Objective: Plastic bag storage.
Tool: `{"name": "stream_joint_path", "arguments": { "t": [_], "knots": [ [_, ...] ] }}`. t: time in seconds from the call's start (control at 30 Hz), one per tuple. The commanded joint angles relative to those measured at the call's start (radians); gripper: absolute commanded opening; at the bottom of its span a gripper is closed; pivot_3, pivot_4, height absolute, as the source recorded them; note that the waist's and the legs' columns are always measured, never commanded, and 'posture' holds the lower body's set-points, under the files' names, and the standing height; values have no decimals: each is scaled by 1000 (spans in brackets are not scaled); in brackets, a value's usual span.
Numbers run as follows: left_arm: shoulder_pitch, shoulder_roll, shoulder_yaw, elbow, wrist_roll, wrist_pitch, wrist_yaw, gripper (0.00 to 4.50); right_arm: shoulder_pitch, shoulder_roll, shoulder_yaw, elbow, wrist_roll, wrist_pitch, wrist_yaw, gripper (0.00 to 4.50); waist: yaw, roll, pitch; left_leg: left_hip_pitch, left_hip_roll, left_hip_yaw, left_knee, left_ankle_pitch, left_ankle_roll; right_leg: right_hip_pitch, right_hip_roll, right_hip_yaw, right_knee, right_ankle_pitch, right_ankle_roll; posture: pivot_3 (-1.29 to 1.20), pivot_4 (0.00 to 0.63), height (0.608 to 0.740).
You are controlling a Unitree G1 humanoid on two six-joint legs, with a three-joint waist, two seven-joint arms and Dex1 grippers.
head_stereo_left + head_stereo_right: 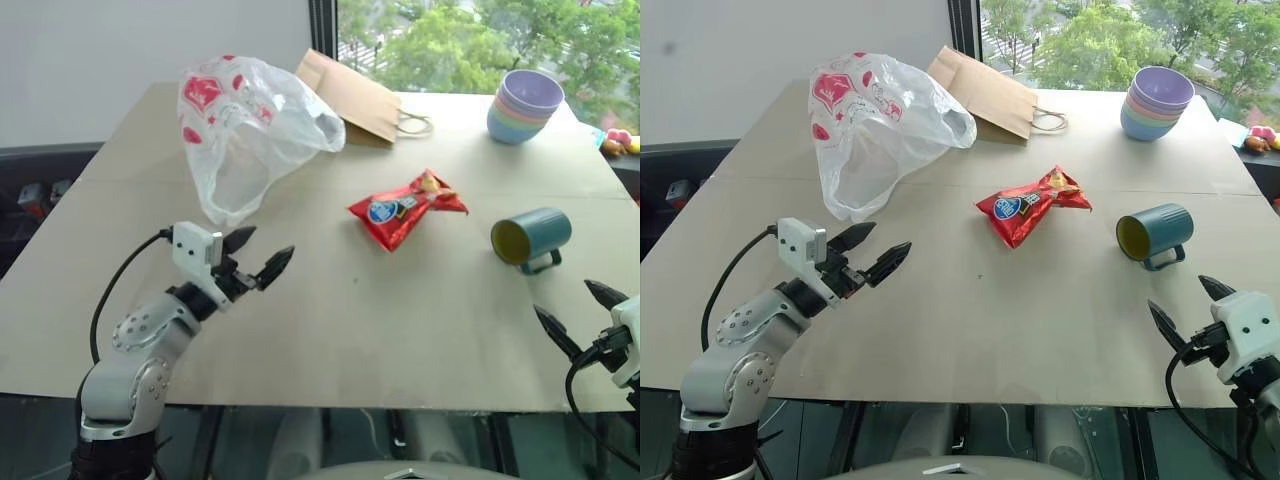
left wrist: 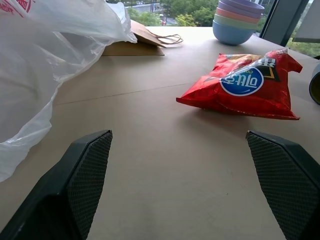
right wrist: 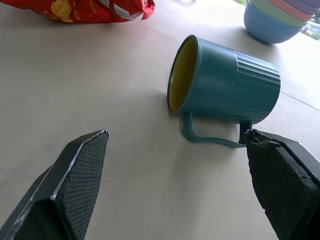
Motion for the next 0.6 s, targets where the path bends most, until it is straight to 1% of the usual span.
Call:
{"name": "stream_joint_path", "arguments": {
  "t": [0.03,0.07,0.17,0.27,0.3,0.33,0.4,0.43,0.5,0.57,0.6],
  "knots": [
    [1,10,33,-42,-30,-15,-16,4500,7,10,17,-17,-10,-31,-2,4436,0,0,0,0,0,0,0,0,0,0,0,0,0,0,0,0,150,740],
    [-12,12,22,-40,-28,-9,-16,4500,6,18,40,-18,-11,-33,3,4436,0,0,0,0,0,0,0,0,0,0,0,0,0,0,0,0,150,740],
    [-49,30,-22,-30,42,-24,1,4500,-16,20,82,-15,-17,-73,26,4436,0,0,0,0,0,-1,0,0,0,0,0,0,0,0,0,0,150,740],
    [-71,24,-2,-35,73,-74,16,4500,-11,12,147,-85,25,-79,82,4436,-1,1,1,0,0,0,0,0,0,0,0,0,0,0,0,0,150,740],
    [-77,14,-2,-24,85,-104,17,4500,-8,7,181,-103,16,-112,111,4436,-1,1,1,0,0,1,0,0,0,0,0,0,0,0,0,0,150,740],
    [-84,15,-4,-11,101,-110,26,4500,-8,4,213,-128,13,-135,133,4436,-1,1,1,0,0,1,-1,0,0,0,0,0,0,0,0,0,150,740],
    [-123,16,-21,3,125,-99,52,4500,-35,1,244,-176,58,-128,149,4436,-1,0,1,0,0,1,-3,0,0,-1,0,0,-1,0,0,0,150,740],
    [-141,16,-23,1,127,-83,65,4500,-53,-2,253,-199,85,-117,151,4436,0,0,1,0,0,1,-3,0,0,-1,1,0,-1,0,0,0,150,740],
    [-194,28,-41,23,197,-65,119,4500,-108,-23,275,-215,111,-105,168,4436,1,0,1,0,0,1,-3,0,0,-1,1,0,-1,0,0,0,150,740],
    [-260,28,-35,76,213,-32,152,4500,-193,-15,293,-219,153,-80,137,4436,1,-2,0,0,-1,1,-2,0,0,0,0,0,-1,0,0,0,150,740],
    [-313,17,-51,127,256,-54,187,4500,-246,-16,301,-231,188,-57,121,4436,1,-3,0,1,-1,1,-2,0,0,0,0,0,-1,0,0,0,150,740]
  ]
}}
